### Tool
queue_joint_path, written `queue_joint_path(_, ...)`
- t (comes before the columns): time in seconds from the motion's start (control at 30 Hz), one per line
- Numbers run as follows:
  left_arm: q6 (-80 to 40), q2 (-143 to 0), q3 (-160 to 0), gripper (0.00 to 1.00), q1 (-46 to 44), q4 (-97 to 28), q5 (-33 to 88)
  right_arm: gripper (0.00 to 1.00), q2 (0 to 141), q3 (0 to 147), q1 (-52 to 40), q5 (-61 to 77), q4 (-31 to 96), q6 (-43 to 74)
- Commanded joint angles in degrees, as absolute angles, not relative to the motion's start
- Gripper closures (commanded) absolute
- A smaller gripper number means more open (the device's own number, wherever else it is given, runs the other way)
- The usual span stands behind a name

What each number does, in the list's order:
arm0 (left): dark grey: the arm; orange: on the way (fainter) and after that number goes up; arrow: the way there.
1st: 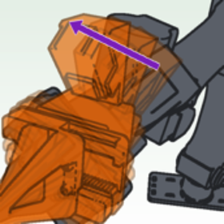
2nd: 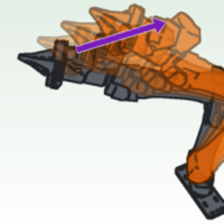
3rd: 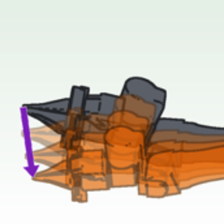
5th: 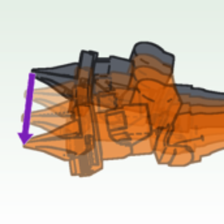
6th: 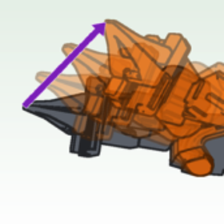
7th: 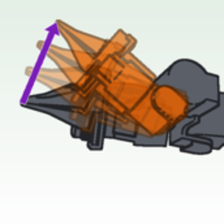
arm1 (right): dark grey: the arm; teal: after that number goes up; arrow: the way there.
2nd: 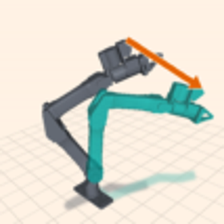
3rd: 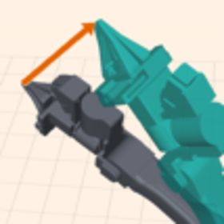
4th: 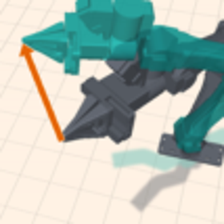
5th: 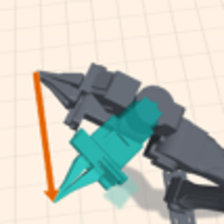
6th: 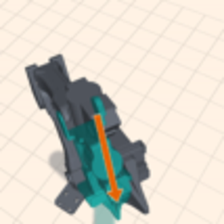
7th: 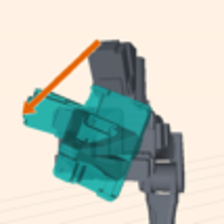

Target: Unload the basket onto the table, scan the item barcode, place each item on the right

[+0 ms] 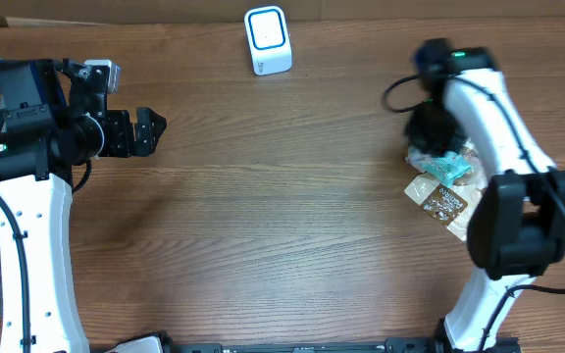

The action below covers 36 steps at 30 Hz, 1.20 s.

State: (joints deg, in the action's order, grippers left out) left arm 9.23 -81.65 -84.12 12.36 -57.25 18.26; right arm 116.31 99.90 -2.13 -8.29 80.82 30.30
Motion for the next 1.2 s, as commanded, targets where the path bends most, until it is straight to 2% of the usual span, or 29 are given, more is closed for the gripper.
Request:
queue_joint_path(0.0, 10.11, -81.36, -85.34, 0.0, 11.97, -57.08, 18.9, 0.39, 115.94, 99.57, 0.69, 0.3, 80.66, 27.46)
queue_joint_path(0.03, 10.13, -81.36, -85.34, 0.0, 11.97, -57.08, 18.9, 0.34, 115.94, 99.57, 1.93, 1.17, 81.32, 26.3)
queue_joint_path(0.07, 10.13, -81.36, -85.34, 0.0, 11.97, -57.08, 18.9, 0.33, 115.94, 99.59, 2.52, 1.63, 82.13, 24.73)
queue_joint_path(0.27, 10.11, -81.36, -85.34, 0.0, 11.97, -57.08, 18.9, 0.32, 113.3, 99.92, 2.66, 4.45, 85.36, 18.68)
queue_joint_path(0.47, 10.13, -81.36, -85.34, 0.01, 11.97, -57.08, 18.9, 0.0, 99.88, 101.14, -1.13, 11.86, 85.38, 12.16)
queue_joint_path(0.57, 10.11, -81.36, -85.34, 0.0, 11.97, -57.08, 18.9, 0.0, 86.28, 101.34, -6.68, 12.12, 85.47, 11.92)
queue_joint_path(0.8, 10.11, -81.36, -85.34, 0.0, 11.97, -57.08, 18.9, 0.0, 67.31, 101.34, -14.31, 14.24, 87.57, 12.12)
queue_joint_path(1.17, 10.13, -81.36, -85.34, 0.0, 11.97, -57.08, 18.9, 0.0, 50.59, 101.34, -14.79, 12.58, 92.4, 11.9)
